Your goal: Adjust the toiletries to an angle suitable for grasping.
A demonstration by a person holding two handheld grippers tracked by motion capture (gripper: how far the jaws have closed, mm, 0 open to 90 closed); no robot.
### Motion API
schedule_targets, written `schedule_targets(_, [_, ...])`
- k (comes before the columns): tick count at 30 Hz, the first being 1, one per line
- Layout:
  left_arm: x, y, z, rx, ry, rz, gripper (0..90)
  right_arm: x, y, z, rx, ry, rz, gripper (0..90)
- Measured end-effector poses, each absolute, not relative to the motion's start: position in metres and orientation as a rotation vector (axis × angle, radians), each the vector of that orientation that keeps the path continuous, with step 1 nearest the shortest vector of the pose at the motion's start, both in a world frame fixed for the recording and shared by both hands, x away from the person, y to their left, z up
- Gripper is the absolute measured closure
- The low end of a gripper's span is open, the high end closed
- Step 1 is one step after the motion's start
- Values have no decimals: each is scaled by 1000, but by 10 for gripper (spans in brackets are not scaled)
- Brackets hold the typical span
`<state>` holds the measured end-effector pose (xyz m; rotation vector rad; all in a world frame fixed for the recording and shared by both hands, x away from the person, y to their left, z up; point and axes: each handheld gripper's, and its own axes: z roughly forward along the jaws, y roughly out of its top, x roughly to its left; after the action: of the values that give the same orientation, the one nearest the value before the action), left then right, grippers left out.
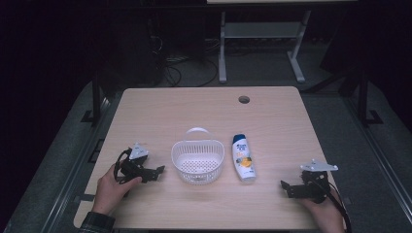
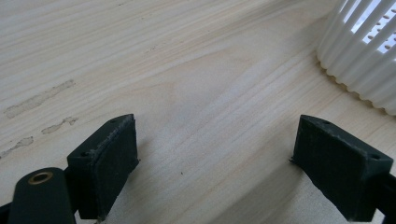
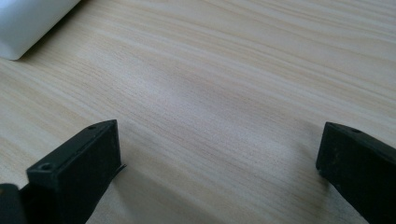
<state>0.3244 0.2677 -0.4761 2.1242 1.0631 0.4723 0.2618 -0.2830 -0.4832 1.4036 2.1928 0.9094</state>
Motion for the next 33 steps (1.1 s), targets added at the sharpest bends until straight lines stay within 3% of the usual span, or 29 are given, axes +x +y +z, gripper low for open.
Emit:
schedule_targets(11, [325, 268, -476, 2123, 1065, 472, 129, 261, -280, -482, 1429, 2179, 893, 27])
schedule_targets(12, [325, 268, -476, 2124, 1063, 472, 129, 259, -280, -479, 1424, 2183, 895, 142])
schedule_targets(15, [325, 268, -476, 2123, 1064, 472, 129, 258, -277, -474, 1425, 2203, 876, 219])
schedule_targets(29, [325, 268, -476, 2123, 1064, 472, 129, 254, -274, -455, 1420, 2234, 1015, 894])
schedule_targets(33, [325, 268, -476, 2123, 1064, 472, 129, 254, -272, -448, 1415, 2234, 1068, 897])
